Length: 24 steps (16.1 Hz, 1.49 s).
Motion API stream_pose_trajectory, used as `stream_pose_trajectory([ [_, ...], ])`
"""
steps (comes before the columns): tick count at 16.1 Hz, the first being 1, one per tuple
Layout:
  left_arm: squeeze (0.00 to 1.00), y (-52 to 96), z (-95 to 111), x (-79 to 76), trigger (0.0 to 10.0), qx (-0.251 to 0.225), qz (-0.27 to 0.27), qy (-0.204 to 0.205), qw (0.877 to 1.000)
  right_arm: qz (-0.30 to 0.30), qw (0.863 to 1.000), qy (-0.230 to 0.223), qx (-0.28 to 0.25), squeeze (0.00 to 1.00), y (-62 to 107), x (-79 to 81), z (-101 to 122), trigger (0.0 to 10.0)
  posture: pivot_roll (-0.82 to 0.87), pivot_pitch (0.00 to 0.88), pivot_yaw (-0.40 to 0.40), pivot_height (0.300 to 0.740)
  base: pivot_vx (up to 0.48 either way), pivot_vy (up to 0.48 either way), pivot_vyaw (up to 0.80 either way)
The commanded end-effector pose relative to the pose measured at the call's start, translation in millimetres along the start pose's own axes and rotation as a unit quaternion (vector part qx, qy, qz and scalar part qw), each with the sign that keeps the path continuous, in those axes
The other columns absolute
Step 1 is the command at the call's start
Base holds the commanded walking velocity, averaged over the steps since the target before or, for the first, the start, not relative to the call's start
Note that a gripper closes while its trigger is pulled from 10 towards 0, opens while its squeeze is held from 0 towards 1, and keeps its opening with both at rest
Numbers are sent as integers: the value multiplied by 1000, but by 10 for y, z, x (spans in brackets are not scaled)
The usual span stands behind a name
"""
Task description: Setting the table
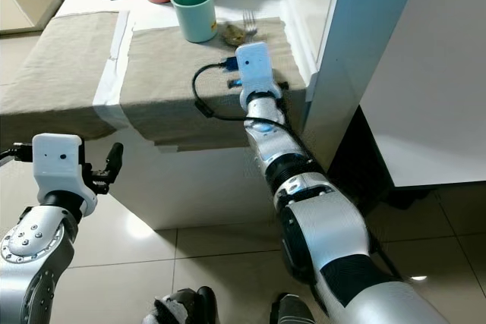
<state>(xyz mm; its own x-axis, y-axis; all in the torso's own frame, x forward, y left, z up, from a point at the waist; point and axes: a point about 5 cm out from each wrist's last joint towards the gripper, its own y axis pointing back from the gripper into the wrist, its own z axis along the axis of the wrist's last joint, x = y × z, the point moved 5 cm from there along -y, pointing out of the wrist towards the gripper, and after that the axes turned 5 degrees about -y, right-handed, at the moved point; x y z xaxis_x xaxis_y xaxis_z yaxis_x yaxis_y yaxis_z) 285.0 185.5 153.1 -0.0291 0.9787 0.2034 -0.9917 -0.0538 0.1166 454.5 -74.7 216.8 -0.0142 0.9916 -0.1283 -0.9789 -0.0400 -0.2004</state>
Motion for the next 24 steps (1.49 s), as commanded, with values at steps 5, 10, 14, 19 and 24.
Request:
stream_pose_trajectory([
  [5,0,-37,-44,-11,10000,5,5,-4,1000,4,996,-25,-82,0,-53,47,410,0,94,116,92,740,0,0,0],
  [10,0,-81,-43,-10,10000,1,9,-3,1000,34,994,-43,-97,0,44,207,382,0,83,90,82,740,0,0,0],
  [14,0,-124,-19,1,10000,-8,16,0,1000,51,991,-49,-110,0,158,275,325,0,65,67,68,740,0,0,0],
  [19,0,-214,-9,-46,10000,-18,15,7,1000,54,992,-38,-107,0,322,202,177,0,27,22,51,740,0,0,0],
  [24,0,-284,7,-47,10000,-26,15,18,999,49,995,-27,-84,0,560,90,-84,0,12,0,51,740,0,0,0],
])
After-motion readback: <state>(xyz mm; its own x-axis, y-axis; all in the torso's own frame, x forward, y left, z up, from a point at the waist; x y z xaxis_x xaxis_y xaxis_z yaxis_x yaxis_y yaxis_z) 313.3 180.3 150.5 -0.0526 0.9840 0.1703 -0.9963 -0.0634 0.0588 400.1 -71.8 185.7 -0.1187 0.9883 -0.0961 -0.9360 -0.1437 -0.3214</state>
